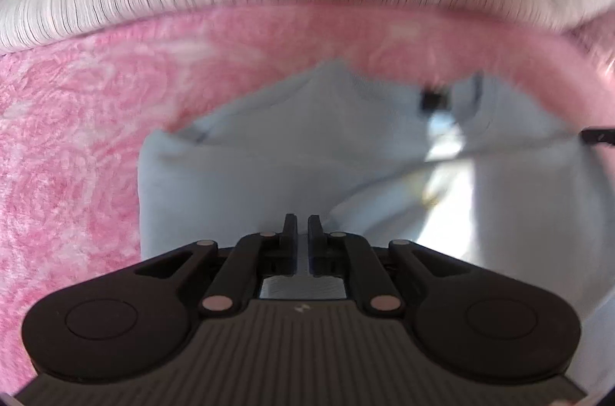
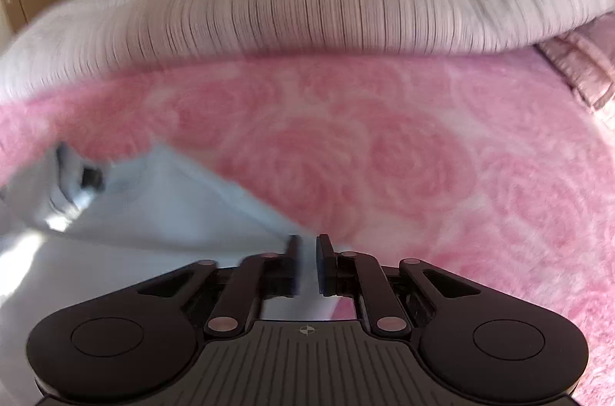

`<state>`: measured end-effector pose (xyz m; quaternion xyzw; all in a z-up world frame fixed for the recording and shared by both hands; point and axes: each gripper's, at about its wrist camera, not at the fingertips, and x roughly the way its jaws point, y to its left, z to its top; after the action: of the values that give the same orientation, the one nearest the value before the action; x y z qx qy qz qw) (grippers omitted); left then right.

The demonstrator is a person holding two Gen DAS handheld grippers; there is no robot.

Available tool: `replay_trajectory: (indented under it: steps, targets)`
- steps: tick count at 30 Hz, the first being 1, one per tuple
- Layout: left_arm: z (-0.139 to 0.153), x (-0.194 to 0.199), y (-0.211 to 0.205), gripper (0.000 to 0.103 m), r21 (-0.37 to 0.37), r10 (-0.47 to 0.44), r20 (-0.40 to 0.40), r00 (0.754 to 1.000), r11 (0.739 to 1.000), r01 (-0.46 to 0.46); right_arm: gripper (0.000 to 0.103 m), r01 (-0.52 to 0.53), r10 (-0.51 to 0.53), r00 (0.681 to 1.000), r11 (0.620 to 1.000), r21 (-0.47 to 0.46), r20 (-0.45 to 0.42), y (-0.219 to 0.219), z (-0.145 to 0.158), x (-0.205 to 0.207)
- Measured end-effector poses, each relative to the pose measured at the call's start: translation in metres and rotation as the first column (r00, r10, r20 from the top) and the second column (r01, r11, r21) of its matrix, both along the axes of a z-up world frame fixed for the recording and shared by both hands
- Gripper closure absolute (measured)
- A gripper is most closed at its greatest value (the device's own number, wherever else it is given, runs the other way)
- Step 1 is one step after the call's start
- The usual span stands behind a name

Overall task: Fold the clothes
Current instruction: 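Fold the held hem up over the body toward the collar with both grippers, then open both grippers and release the folded hem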

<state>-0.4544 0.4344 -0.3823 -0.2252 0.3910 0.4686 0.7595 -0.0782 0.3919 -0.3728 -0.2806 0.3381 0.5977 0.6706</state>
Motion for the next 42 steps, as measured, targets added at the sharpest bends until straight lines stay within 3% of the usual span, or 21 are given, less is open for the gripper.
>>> replay_trajectory:
  steps: [3,6,9,12,14,17,18,23,26,30,31,34,36,39,41,42]
  targets:
    - [0.008,0.002,0.008,0.099,0.047,0.012,-0.028,1.0,0.999,-0.01,0.096,0.005,-0.005,0.999,1.0,-0.012,0.032,0.0,-0.001,-0.003]
    - [0.031,-0.008,0.005,0.099,0.084,0.056,0.045,0.997,0.995,-0.059,0.095,0.015,-0.017,0.999,0.999,0.032,0.05,-0.01,0.017,-0.01]
    - [0.049,-0.008,-0.018,0.099,0.094,0.008,0.101,0.995,0.995,-0.017,0.095,-0.026,0.025,1.0,0.996,0.08,0.018,-0.035,0.038,-0.028]
    - [0.04,0.003,-0.045,0.098,0.088,-0.087,0.081,0.993,0.993,0.08,0.095,-0.102,0.101,0.995,0.992,0.075,0.014,-0.061,0.044,-0.055]
    - [0.017,0.008,-0.057,0.098,0.064,-0.122,0.026,0.992,0.991,0.12,0.095,-0.124,0.123,0.991,0.992,0.023,0.045,-0.076,0.026,-0.067]
    - [0.001,-0.004,-0.067,0.095,0.078,-0.102,0.049,0.994,0.992,0.098,0.095,-0.121,0.126,0.989,0.99,-0.066,0.078,-0.096,-0.003,-0.078]
    - [0.007,-0.008,-0.068,0.096,0.077,-0.102,0.059,0.993,0.992,0.097,0.095,-0.104,0.107,0.991,0.994,-0.044,0.078,-0.103,0.003,-0.079]
    - [0.034,-0.048,-0.101,0.096,0.116,-0.143,0.168,0.975,0.985,0.124,0.095,-0.04,0.035,0.996,0.997,0.069,0.078,-0.139,0.039,-0.096]
    - [0.03,-0.076,-0.132,0.096,0.081,-0.168,0.171,0.971,0.984,0.156,0.095,-0.031,0.028,0.997,0.999,0.043,0.073,-0.167,0.046,-0.118]
    - [0.006,-0.119,-0.177,0.096,0.025,-0.194,0.092,0.977,0.981,0.193,0.095,0.018,-0.013,0.998,0.998,-0.067,0.067,-0.206,0.007,-0.138]
    - [0.002,-0.133,-0.19,0.096,0.029,-0.185,0.088,0.979,0.983,0.183,0.095,0.02,-0.018,0.995,0.999,-0.025,0.097,-0.225,0.003,-0.142]
    - [0.004,-0.17,-0.224,0.096,0.05,-0.142,0.117,0.983,0.989,0.137,0.095,0.023,-0.018,0.987,0.999,-0.027,0.161,-0.271,0.009,-0.148]
    - [0.006,-0.183,-0.234,0.096,0.059,-0.116,0.15,0.982,0.992,0.108,0.095,0.08,-0.074,0.987,0.996,-0.038,0.142,-0.29,0.015,-0.144]
    - [0.006,-0.185,-0.242,0.096,0.111,-0.128,0.218,0.968,0.988,0.105,0.095,0.093,-0.1,0.982,0.994,0.053,0.163,-0.305,0.026,-0.157]
    - [0.0,-0.181,-0.252,0.096,0.128,-0.138,0.197,0.971,0.985,0.114,0.094,0.061,-0.083,0.983,0.988,0.138,0.163,-0.311,0.025,-0.175]
    - [-0.003,-0.179,-0.258,0.096,0.131,-0.14,0.181,0.974,0.984,0.117,0.094,0.062,-0.082,0.983,0.99,0.124,0.165,-0.313,0.02,-0.183]
